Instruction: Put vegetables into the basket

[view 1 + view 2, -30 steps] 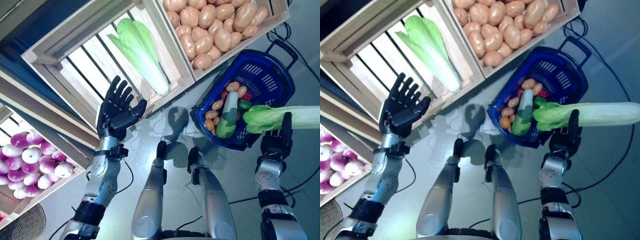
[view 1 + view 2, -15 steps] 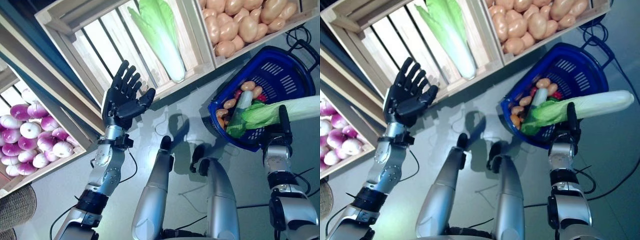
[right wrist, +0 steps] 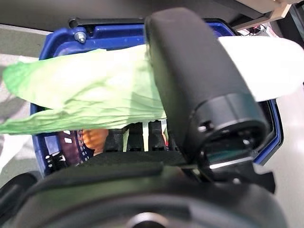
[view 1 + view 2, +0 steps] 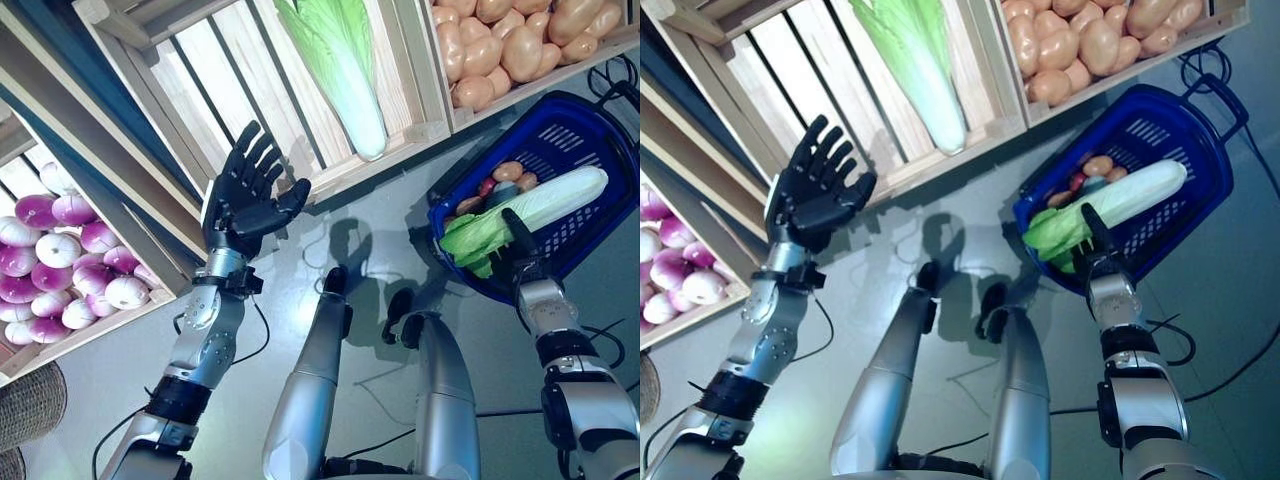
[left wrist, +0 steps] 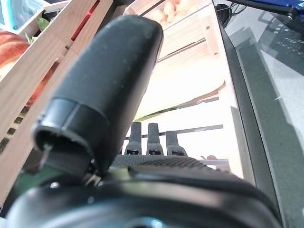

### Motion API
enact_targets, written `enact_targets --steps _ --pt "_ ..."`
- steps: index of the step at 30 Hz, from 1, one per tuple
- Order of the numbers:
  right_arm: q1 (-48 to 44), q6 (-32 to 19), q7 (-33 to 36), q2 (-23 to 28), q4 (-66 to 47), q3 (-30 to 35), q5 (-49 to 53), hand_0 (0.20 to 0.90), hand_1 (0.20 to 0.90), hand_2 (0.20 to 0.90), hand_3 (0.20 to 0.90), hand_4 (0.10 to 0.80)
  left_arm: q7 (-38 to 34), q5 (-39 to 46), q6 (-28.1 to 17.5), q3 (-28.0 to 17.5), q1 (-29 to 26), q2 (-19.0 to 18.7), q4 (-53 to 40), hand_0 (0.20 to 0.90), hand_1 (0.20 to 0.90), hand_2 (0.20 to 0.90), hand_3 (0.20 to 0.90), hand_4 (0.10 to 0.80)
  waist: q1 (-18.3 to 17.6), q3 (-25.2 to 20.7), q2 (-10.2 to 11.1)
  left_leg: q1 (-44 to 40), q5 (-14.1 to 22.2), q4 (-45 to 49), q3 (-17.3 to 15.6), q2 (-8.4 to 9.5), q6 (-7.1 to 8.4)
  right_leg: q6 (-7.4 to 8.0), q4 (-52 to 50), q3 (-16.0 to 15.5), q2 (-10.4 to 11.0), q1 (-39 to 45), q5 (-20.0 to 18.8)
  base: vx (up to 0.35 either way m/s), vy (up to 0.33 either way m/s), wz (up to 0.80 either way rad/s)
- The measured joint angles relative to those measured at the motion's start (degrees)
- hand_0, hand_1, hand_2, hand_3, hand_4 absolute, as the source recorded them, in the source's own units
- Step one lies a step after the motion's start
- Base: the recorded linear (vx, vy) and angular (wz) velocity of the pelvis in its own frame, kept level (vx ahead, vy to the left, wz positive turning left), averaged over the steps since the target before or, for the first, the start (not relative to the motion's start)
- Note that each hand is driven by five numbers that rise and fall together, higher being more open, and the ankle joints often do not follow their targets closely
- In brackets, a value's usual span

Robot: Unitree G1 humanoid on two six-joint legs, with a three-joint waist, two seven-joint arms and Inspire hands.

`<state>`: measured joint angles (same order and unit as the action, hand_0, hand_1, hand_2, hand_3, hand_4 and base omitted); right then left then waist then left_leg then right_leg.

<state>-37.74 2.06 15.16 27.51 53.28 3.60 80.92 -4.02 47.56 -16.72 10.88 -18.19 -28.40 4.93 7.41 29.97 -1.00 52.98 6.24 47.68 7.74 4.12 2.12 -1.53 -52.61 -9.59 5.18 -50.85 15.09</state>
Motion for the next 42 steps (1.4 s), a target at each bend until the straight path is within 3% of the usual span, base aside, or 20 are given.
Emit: enact_targets --steps 8,13,19,23,25,28,29,31,33,35,37,39,42 --pt "2.89 1.86 1.10 -0.02 1.00 0.01 -0.20 0.900 0.900 0.900 0.900 0.800 -4.42 -17.73 -0.47 -0.05 -1.54 -3.68 -0.28 0.900 0.900 0.900 0.900 0.800 -0.24 0.01 0.05 -2.08 0.18 -0.61 -0.09 -0.10 0.29 0.18 0.36 0.14 -0.08 1.91 0.16 0.047 0.004 -0.01" --pt "8.99 0.73 1.82 -1.36 -2.20 0.15 0.01 0.900 0.900 0.900 0.900 0.800 -8.84 -32.79 -0.46 -1.18 -2.11 -11.49 -1.98 0.900 0.900 0.900 0.900 0.800 -0.76 0.05 0.46 -5.33 0.11 -2.61 -1.08 -0.21 0.34 0.24 1.18 1.50 -0.38 4.17 0.21 0.038 0.033 -0.06" --pt "19.70 0.49 1.68 -5.07 -13.82 -0.64 0.36 0.900 0.900 0.900 0.900 0.800 -16.35 -58.33 -0.28 -2.67 -3.02 -21.28 -2.39 0.900 0.900 0.900 0.900 0.800 -3.60 0.02 0.90 -9.59 -0.04 -5.65 -2.42 -1.14 0.46 0.35 3.56 2.82 -1.19 7.57 0.10 0.025 0.082 -0.08" --pt "26.05 1.07 -1.12 -6.21 -18.29 -5.11 -0.35 0.900 0.900 0.900 0.900 0.800 -22.24 -76.66 0.52 -2.14 -4.43 -27.19 -1.85 0.900 0.900 0.900 0.900 0.800 -5.55 -0.01 1.45 -11.06 0.28 -6.38 -3.96 -2.13 -0.02 0.82 4.50 4.18 -2.17 8.57 -0.20 0.015 0.082 -0.16" --pt "28.95 1.46 -3.08 -6.71 -18.82 -8.06 -1.88 0.900 0.900 0.900 0.900 0.800 -25.59 -85.36 1.44 2.47 -8.79 -32.33 -0.16 0.900 0.900 0.900 0.900 0.800 -6.64 0.00 1.69 -11.40 0.50 -6.36 -4.64 -2.73 0.07 0.83 4.56 4.83 -2.52 8.63 -0.20 0.018 0.096 -0.19" --pt "31.26 2.03 -4.29 -7.97 -18.26 -9.25 -1.80 0.900 0.900 0.900 0.900 0.800 -26.77 -91.35 3.40 7.88 -13.38 -34.98 1.74 0.900 0.900 0.900 0.900 0.800 -8.36 0.00 1.74 -12.20 0.77 -6.50 -5.39 -3.11 0.04 0.92 4.73 5.66 -2.79 9.05 -0.24 -0.003 0.095 -0.16" --pt "32.10 2.73 -5.02 -8.01 -17.87 -10.35 -1.74 0.900 0.900 0.900 0.900 0.800 -26.89 -93.03 4.10 12.83 -17.13 -36.33 3.54 0.900 0.900 0.900 0.900 0.800 -9.18 -0.01 1.74 -12.55 0.95 -7.00 -5.90 -3.11 0.24 0.82 5.00 5.89 -2.83 9.15 -0.30 -0.015 0.102 -0.13" --pt "32.67 2.95 -5.31 -8.02 -17.46 -11.21 -1.75 0.900 0.900 0.900 0.900 0.800 -26.59 -92.95 4.68 15.95 -19.16 -36.24 4.26 0.900 0.900 0.900 0.900 0.800 -10.68 0.00 1.74 -12.64 0.94 -7.25 -6.42 -3.36 0.24 0.80 5.43 6.15 -2.82 8.99 -0.61 -0.008 0.126 -0.18" --pt "32.62 3.69 -5.49 -7.92 -16.24 -11.31 -1.75 0.900 0.900 0.900 0.900 0.800 -25.22 -92.88 5.15 23.00 -24.38 -36.44 7.13 0.900 0.900 0.900 0.900 0.800 -11.32 -0.01 1.74 -12.58 0.94 -7.43 -6.69 -3.44 0.21 0.80 5.41 6.26 -2.87 8.80 -0.64 -0.001 0.082 -0.11" --pt "32.52 4.10 -5.50 -7.67 -16.28 -11.35 -1.74 0.900 0.900 0.900 0.900 0.800 -24.56 -92.92 5.40 25.57 -25.57 -36.34 9.36 0.900 0.900 0.900 0.900 0.800 -12.25 0.00 1.74 -12.28 0.95 -7.67 -7.29 -3.98 0.21 0.73 5.56 6.45 -2.84 8.15 -0.74 -0.011 0.112 -0.13" --pt "32.36 4.20 -5.97 -6.98 -15.98 -11.78 -1.74 0.900 0.900 0.900 0.900 0.800 -23.80 -92.88 6.48 31.14 -29.02 -36.34 12.18 0.900 0.900 0.900 0.900 0.800 -12.29 -0.01 1.74 -12.05 0.90 -8.06 -8.21 -4.13 0.23 0.74 5.50 7.08 -3.02 7.43 -0.92 0.005 0.072 -0.15" --pt "32.18 4.19 -7.81 -6.49 -15.79 -11.76 -1.74 0.900 0.900 0.900 0.900 0.800 -22.84 -92.75 6.62 33.76 -29.79 -36.01 15.70 0.900 0.900 0.900 0.900 0.800 -13.00 0.00 1.73 -11.69 0.92 -8.26 -8.67 -4.40 0.29 0.80 5.51 7.32 -3.21 6.73 -0.99 0.019 0.044 -0.12" --pt "32.03 4.18 -8.54 -5.76 -16.17 -11.96 -1.74 0.900 0.900 0.900 0.900 0.800 -22.72 -92.05 6.77 34.20 -30.25 -35.00 18.99 0.900 0.900 0.900 0.900 0.800 -12.88 0.00 1.73 -10.69 0.80 -8.27 -8.76 -4.93 0.40 0.59 5.66 7.33 -3.74 5.73 -0.97 -0.002 0.009 -0.01"
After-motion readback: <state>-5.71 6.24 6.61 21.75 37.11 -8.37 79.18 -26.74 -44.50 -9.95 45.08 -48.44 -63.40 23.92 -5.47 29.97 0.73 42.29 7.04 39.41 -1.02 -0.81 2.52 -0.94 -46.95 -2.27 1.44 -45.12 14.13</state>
